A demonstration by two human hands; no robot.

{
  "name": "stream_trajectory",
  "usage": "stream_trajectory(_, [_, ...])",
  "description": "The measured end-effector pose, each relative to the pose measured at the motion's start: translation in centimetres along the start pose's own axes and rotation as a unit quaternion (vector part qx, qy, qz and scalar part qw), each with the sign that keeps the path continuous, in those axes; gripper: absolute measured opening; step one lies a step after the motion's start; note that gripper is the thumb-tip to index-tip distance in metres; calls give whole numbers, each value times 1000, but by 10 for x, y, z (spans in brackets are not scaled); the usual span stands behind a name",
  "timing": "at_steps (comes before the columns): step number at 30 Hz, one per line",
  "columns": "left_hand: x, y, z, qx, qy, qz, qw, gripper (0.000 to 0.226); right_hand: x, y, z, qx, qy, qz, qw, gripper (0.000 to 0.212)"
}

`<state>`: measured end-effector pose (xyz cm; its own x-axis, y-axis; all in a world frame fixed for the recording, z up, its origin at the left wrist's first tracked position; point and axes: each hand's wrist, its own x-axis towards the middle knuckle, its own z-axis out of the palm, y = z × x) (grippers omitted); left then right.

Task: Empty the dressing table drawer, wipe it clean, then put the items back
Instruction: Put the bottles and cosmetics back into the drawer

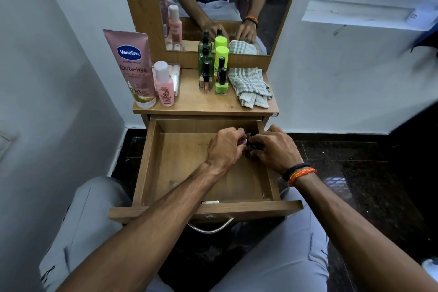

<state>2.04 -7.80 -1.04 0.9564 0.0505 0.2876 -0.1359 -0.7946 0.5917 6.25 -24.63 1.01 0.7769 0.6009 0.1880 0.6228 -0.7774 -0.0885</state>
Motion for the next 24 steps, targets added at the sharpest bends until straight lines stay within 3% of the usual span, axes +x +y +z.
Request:
stream_trajectory(8, [0, 2, 1, 11, 9, 12, 1000, 10, -2, 2, 4, 2, 21, -5, 1000, 30])
stream_trajectory(24, [-4, -3, 1, 14, 17, 14, 1000, 24, -8, 3, 7, 24, 44, -5, 999, 48])
